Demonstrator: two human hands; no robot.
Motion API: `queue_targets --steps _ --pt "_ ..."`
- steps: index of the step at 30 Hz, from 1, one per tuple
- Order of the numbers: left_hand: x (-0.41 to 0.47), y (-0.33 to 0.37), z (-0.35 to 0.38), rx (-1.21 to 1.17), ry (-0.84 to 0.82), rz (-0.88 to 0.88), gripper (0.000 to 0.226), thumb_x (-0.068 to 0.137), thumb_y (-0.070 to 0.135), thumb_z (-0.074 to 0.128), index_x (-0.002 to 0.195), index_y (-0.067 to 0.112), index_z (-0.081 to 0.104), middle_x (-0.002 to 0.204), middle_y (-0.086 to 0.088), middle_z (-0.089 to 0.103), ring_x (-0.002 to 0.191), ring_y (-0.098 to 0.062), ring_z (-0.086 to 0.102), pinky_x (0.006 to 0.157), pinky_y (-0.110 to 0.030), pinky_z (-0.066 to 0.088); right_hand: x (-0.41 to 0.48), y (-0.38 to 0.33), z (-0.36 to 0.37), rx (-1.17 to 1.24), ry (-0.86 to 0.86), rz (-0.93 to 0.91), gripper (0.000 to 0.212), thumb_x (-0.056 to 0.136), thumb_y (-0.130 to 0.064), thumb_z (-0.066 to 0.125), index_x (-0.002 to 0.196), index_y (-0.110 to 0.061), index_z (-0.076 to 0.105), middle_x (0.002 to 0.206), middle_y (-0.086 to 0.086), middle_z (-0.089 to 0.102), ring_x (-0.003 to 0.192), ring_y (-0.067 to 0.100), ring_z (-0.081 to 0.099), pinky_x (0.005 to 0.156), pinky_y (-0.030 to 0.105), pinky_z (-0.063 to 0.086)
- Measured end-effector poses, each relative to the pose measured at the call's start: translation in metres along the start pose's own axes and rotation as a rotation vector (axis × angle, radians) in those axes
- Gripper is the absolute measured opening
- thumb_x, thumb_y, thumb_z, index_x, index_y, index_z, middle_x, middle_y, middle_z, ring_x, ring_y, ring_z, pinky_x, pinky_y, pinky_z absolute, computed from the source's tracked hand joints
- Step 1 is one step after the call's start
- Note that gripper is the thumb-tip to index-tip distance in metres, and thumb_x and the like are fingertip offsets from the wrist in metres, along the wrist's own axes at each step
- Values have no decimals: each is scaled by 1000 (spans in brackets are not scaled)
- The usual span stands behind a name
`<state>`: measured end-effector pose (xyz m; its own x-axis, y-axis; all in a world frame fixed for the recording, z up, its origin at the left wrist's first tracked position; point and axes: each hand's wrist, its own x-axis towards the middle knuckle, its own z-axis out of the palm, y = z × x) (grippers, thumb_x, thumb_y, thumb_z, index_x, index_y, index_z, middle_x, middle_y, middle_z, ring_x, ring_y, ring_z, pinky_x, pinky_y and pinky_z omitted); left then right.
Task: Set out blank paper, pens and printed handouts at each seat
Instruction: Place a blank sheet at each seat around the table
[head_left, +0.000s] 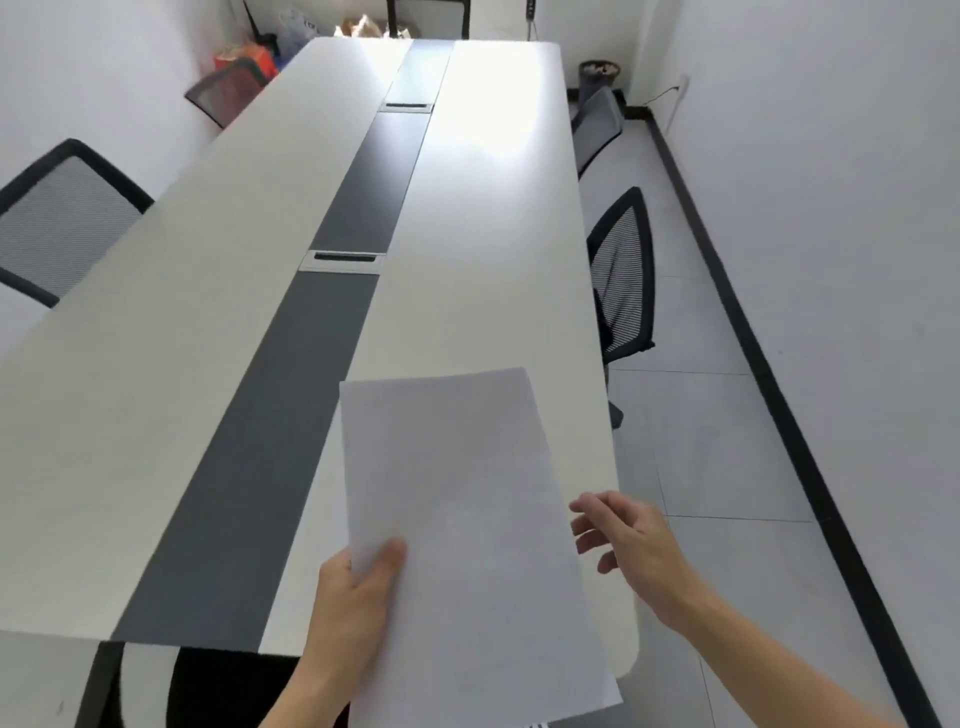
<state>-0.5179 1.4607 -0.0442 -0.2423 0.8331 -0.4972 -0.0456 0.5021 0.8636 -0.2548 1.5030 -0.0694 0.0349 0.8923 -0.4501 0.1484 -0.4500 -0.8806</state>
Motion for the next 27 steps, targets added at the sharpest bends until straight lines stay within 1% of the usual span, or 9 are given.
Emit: queue_targets --steps 3,5,7,10,12,14,20,25,27 --pt "-18 1 57 30 -64 21 17 93 19 59 90 7 71 81 -9 77 72 -27 74 59 -34 56 -29 9 -50 99 -27 -49 39 90 -44 62 93 -6 72 82 10 73 68 16 66 54 27 47" --pt "-33 -6 101 53 -84 20 17 92 18 60 91 4 71 81 -9 77 72 -27 74 61 -36 57 -45 21 -88 128 -1 -59 43 79 -49 68 91 -8 73 84 15 72 69 18 64 54 24 49" --pt "-48 -15 146 62 -88 24 14 91 15 62 89 5 71 75 -6 77 66 -21 74 56 -31 56 -58 37 -129 164 52 -49 37 71 -41 75 88 -8 74 85 14 75 71 23 68 58 26 53" --pt "-69 -30 210 90 -119 19 11 89 12 64 85 3 70 64 1 75 55 -10 70 45 -20 51 -72 63 -192 173 133 -13 22 75 -21 83 82 -3 72 84 19 75 72 31 72 68 42 58" --pt "-80 -35 247 122 -162 6 12 88 12 64 82 3 70 62 2 74 52 -8 69 43 -18 49 -80 75 -229 183 186 9 12 79 -13 78 75 -4 71 77 16 74 66 24 70 63 36 55" --pt "-84 -34 275 148 -189 20 13 88 13 65 80 4 70 65 -2 75 53 -8 69 44 -19 49 -83 80 -258 219 221 7 11 80 -11 76 71 -6 72 73 12 74 64 21 68 59 31 53" --pt "-59 -20 334 191 -238 33 17 89 18 64 84 3 72 73 -8 77 67 -23 72 53 -30 53 -57 80 -309 314 263 15 17 82 -13 74 82 3 71 83 21 75 69 25 70 64 35 57" --pt "-4 4 384 168 -220 35 18 89 16 63 81 2 71 75 -12 76 55 -14 69 50 -28 53 -4 59 -342 358 256 0 29 73 -24 75 92 -2 73 88 14 77 79 29 74 73 38 59" --pt "23 20 408 140 -237 37 17 90 16 63 84 2 71 70 -9 76 55 -14 69 48 -26 53 23 48 -360 338 267 1 30 72 -25 75 92 -3 73 89 14 77 81 30 74 72 36 58"
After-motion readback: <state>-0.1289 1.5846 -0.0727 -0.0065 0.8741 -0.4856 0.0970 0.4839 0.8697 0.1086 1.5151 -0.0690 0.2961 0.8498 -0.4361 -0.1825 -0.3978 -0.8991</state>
